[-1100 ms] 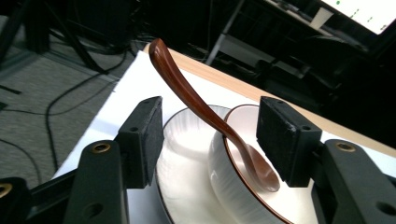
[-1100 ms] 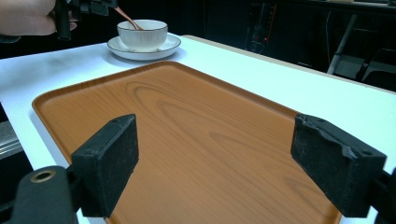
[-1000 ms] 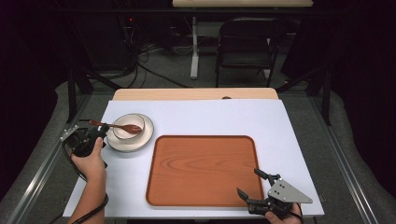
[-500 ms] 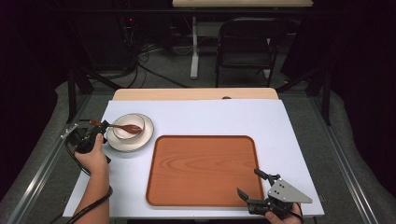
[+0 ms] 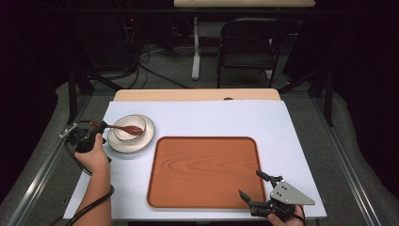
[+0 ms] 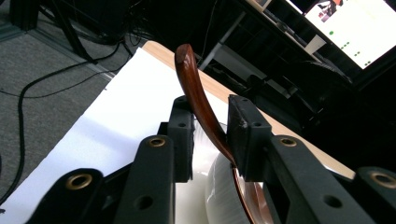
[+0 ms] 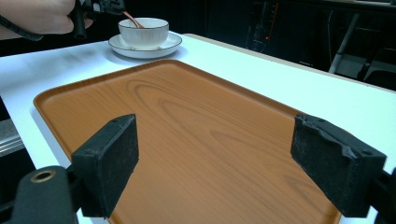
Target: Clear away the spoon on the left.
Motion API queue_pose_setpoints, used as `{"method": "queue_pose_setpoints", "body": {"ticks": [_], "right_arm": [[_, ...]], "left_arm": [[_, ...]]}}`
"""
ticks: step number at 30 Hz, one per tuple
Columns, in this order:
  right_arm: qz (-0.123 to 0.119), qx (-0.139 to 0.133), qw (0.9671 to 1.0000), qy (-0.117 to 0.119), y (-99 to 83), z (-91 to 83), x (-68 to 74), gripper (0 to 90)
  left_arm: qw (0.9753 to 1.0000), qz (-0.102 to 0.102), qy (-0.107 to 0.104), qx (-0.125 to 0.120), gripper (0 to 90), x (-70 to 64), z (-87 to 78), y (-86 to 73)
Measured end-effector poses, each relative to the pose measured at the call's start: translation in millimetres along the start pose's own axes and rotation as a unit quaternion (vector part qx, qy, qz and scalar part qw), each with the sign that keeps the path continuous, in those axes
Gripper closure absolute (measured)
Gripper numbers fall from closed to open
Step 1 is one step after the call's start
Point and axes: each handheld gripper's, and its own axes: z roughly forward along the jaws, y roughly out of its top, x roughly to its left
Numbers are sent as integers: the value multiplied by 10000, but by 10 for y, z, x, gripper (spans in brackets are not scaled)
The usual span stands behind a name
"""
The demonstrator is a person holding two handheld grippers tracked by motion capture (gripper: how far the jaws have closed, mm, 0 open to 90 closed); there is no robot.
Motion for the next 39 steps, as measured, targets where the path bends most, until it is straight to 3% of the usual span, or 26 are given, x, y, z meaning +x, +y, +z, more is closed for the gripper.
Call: {"method": "queue_pose_setpoints", "body": {"ticks": [6, 13, 18, 29, 36, 37, 39], "right_arm": [[-1, -6, 10000, 1, 0, -1, -5, 149], [-5, -18, 10000, 2, 2, -3, -6, 149], [-11, -8, 10000, 12, 3, -1, -1, 149], [-16, 4, 10000, 8, 3, -1, -4, 149], [-18, -6, 10000, 10, 5, -3, -5, 149], [-18, -6, 10000, 10, 5, -3, -5, 149], [-21, -3, 10000, 7, 4, -5, -5, 149]], "left_arm": [[9998, -178, -97, 0, 759, 9, -5, 13], [9998, -129, -146, 7, 783, -23, -28, 48], [9997, 85, -183, 128, 801, -120, -53, 137], [9985, 441, -310, 133, 848, -300, -90, 269], [9949, 968, -173, 202, 849, -441, -90, 322], [9949, 968, -173, 202, 849, -441, -90, 322], [9922, 1217, -92, 246, 849, -497, -91, 350]]}}
